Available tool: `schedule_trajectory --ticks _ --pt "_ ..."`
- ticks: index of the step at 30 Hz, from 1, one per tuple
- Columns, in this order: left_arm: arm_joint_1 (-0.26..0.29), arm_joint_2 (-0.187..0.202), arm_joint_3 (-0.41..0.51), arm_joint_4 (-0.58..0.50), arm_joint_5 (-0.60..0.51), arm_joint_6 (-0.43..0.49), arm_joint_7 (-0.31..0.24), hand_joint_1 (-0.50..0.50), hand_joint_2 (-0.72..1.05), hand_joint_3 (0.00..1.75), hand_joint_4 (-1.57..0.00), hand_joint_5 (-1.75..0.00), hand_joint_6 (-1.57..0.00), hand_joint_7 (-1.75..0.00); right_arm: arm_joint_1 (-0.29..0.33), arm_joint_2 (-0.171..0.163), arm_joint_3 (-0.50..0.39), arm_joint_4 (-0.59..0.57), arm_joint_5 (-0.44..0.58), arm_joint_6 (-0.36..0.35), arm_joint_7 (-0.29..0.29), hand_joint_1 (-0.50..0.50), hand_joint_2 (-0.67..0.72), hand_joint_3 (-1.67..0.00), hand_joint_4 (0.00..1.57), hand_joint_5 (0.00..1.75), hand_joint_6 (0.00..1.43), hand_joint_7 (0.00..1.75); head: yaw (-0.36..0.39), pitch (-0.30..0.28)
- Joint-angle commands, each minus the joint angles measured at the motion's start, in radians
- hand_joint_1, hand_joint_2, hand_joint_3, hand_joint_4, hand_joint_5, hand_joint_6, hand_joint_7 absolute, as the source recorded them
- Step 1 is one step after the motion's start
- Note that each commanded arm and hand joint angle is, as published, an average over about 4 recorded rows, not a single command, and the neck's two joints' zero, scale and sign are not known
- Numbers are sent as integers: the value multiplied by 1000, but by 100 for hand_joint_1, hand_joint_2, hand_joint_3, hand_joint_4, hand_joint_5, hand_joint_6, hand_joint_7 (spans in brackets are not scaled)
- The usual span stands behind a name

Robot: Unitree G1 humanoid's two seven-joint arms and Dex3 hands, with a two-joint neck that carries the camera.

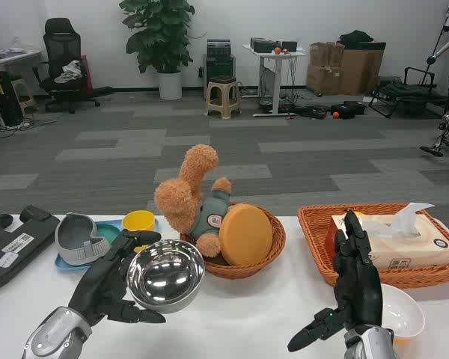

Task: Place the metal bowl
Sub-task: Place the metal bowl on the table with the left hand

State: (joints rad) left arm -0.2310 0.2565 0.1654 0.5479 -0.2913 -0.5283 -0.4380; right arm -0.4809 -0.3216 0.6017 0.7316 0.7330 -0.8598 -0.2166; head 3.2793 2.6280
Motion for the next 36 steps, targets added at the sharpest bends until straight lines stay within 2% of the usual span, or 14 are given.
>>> schedule_trajectory --ticks 1,5,20,22,31,33,36 --pt "15 18 -4 -13 -6 5 5 -50 69 0 0 -175 -21 -168 12 -1 -16 -12 3 -1 0 -46 60 0 11 0 0 7 4 -22" --pt "15 18 -3 -13 -6 5 5 -50 69 4 0 -175 -21 -168 12 -2 -16 -12 3 -1 0 -46 60 0 11 0 0 7 4 -15" --pt "15 18 -6 -11 -7 4 4 -50 69 0 0 -175 -21 -168 12 -2 -14 -11 4 -1 0 -46 60 0 11 0 0 7 6 -20" --pt "15 18 -10 -6 -7 4 5 -50 69 4 0 -175 -21 -168 12 -2 -14 -11 4 -1 0 -46 60 0 11 0 0 7 6 -21" --pt "15 18 -20 62 -6 -1 5 -50 69 2 0 -175 -22 -168 12 -2 -14 -11 4 -1 0 -46 60 0 11 0 0 7 8 -33" --pt "14 19 -25 93 -7 -4 4 -50 69 7 0 -175 -23 -168 12 -2 -14 -11 4 -1 0 -46 60 0 11 0 0 7 11 -37" --pt "9 21 -36 143 -9 -11 4 -50 69 2 0 -175 -24 -168 12 -2 -13 -13 4 -1 0 -46 60 0 11 0 0 7 15 -44"
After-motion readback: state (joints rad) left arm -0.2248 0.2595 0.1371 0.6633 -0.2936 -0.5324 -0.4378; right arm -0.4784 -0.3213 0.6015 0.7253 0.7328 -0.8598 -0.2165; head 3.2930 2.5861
